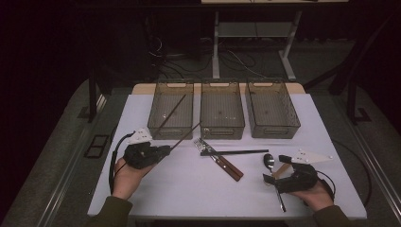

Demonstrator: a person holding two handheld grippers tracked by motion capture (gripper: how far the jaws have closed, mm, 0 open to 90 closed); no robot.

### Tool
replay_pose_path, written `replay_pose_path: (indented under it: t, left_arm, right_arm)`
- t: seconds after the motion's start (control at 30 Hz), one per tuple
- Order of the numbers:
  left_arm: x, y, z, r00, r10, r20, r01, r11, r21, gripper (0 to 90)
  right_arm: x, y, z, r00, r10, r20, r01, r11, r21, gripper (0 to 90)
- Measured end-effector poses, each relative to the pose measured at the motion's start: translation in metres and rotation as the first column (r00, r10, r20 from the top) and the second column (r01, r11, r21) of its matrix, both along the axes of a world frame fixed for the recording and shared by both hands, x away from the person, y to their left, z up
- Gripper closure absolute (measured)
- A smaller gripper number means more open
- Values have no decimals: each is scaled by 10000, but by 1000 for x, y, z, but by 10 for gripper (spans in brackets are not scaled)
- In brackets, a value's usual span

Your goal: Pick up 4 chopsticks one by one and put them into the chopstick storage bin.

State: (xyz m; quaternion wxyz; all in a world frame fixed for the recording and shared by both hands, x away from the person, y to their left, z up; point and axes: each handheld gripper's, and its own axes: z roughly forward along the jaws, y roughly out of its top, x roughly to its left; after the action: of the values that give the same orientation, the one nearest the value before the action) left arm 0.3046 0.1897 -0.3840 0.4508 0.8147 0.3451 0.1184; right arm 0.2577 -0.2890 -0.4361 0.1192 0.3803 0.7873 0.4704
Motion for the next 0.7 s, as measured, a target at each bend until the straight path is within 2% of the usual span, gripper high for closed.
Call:
replay_pose_path:
  t: [0.4, 0.7]
  left_arm:
    - [22, -1, 12, 9986, 469, 254, -460, 9984, -331, 850]
    - [44, -2, 18, 9952, 917, 328, -893, 9936, -688, 850]
  right_arm:
    - [0, 0, 0, 10000, -24, -9, 24, 10000, 10, 4]
    - [0, 0, 0, 10000, -37, -28, 37, 10000, 29, 4]
